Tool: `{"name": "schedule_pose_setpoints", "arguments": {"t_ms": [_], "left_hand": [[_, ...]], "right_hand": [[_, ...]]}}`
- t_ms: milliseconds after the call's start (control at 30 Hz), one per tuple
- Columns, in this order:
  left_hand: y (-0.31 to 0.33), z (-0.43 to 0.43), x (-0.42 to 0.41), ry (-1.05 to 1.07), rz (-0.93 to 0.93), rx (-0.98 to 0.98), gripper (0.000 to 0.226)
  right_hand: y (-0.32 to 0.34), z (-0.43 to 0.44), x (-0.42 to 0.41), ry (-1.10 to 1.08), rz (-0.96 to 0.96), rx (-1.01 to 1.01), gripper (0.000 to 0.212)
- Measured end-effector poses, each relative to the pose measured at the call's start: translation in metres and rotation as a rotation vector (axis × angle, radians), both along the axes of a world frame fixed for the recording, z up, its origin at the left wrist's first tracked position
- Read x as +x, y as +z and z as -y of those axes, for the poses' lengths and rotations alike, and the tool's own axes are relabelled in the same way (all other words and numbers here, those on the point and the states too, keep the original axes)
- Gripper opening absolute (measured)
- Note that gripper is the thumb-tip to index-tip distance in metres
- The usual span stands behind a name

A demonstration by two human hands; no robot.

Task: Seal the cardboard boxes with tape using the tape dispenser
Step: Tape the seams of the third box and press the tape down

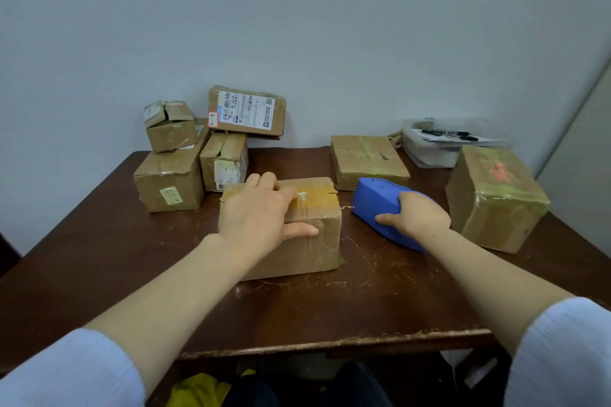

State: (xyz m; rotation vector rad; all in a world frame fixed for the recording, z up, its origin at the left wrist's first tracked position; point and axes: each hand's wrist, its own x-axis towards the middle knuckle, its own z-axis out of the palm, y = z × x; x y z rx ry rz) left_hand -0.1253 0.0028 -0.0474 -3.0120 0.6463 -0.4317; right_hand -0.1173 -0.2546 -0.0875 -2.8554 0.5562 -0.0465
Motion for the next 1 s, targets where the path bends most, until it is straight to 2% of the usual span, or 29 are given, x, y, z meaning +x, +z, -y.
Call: {"name": "schedule_pose_setpoints", "arguments": {"t_ms": [100, 167, 267, 367, 433, 533, 633, 800, 900, 1000], "left_hand": [[0.005, -0.002, 0.001, -0.011, -0.096, -0.11, 0.079], [0.015, -0.003, 0.006, -0.015, -0.241, -0.263, 0.064], [0.034, -0.002, 0.015, 0.026, -0.409, -0.64, 0.035], [0.056, 0.005, 0.023, 0.126, -0.532, -1.132, 0.019], [0.069, 0.012, 0.022, 0.115, -0.625, -1.321, 0.023], [0.084, 0.024, 0.02, 0.039, -0.724, -1.4, 0.033], [0.091, 0.032, 0.022, 0.001, -0.711, -1.404, 0.037], [0.091, 0.029, 0.025, 0.037, -0.652, -1.388, 0.032], [0.089, 0.026, 0.027, 0.109, -0.652, -1.457, 0.04], [0.09, 0.022, 0.027, 0.103, -0.698, -1.515, 0.024]], "right_hand": [[0.012, 0.01, 0.001, 0.068, 0.148, 0.24, 0.048], [0.033, 0.011, -0.004, 0.079, 0.232, 0.49, 0.045], [0.065, 0.008, -0.015, 0.099, 0.296, 0.836, 0.032], [0.084, 0.008, -0.019, 0.189, 0.287, 0.951, 0.03], [0.093, 0.007, -0.019, 0.237, 0.278, 0.972, 0.031], [0.103, 0.0, -0.018, 0.298, 0.264, 0.959, 0.028], [0.11, -0.008, -0.016, 0.333, 0.248, 0.925, 0.017], [0.117, -0.016, -0.015, 0.405, 0.208, 0.851, 0.018], [0.118, -0.02, -0.013, 0.411, 0.228, 0.833, 0.022], [0.121, -0.023, -0.012, 0.411, 0.249, 0.83, 0.028]]}}
